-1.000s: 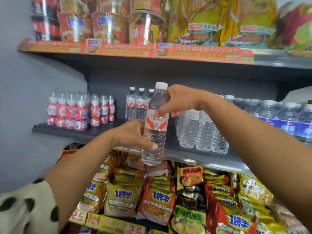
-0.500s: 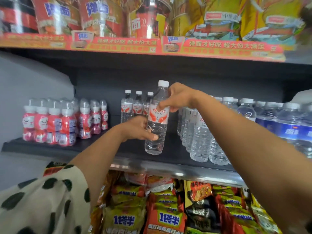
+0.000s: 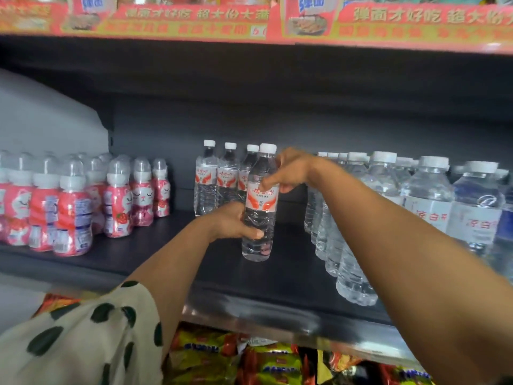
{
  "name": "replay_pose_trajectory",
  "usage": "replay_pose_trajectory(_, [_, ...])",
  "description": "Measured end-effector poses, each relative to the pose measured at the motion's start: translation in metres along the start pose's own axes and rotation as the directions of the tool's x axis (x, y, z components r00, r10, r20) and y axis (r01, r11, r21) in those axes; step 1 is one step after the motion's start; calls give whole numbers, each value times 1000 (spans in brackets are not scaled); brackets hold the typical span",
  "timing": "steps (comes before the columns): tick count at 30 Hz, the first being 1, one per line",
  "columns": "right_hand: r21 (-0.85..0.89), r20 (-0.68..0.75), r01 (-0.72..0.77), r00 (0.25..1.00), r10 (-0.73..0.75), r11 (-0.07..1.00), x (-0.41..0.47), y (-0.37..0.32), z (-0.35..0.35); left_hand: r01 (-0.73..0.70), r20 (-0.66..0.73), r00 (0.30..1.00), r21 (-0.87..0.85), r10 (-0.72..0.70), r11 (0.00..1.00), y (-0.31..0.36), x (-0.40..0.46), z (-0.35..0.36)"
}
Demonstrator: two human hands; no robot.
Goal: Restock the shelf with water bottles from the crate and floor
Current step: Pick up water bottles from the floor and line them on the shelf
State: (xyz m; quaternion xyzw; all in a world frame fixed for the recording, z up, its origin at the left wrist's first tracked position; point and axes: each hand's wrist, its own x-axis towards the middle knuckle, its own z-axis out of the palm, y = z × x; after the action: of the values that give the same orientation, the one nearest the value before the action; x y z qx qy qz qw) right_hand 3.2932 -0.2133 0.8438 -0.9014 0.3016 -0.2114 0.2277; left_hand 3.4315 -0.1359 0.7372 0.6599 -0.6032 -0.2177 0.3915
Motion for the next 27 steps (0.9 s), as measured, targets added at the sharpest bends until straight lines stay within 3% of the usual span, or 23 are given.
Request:
replay_pose_trajectory(5, [71, 62, -135, 989, 131, 988, 19, 9, 0, 92, -101, 991, -10, -92, 996, -6, 29, 6])
replay_pose_trajectory(10, [63, 69, -186, 981, 182, 981, 43, 15, -1, 96, -97, 992, 97, -87, 991, -1, 56, 7])
replay_pose_trajectory(20, [85, -37, -188, 981, 192, 978, 98, 39, 5, 107, -238, 970, 249, -46, 963, -12, 109, 8])
replay_pose_trajectory(27, [117, -73, -183, 979, 192, 976, 119, 53, 6, 170, -366, 928, 227, -78, 959, -19, 130, 8])
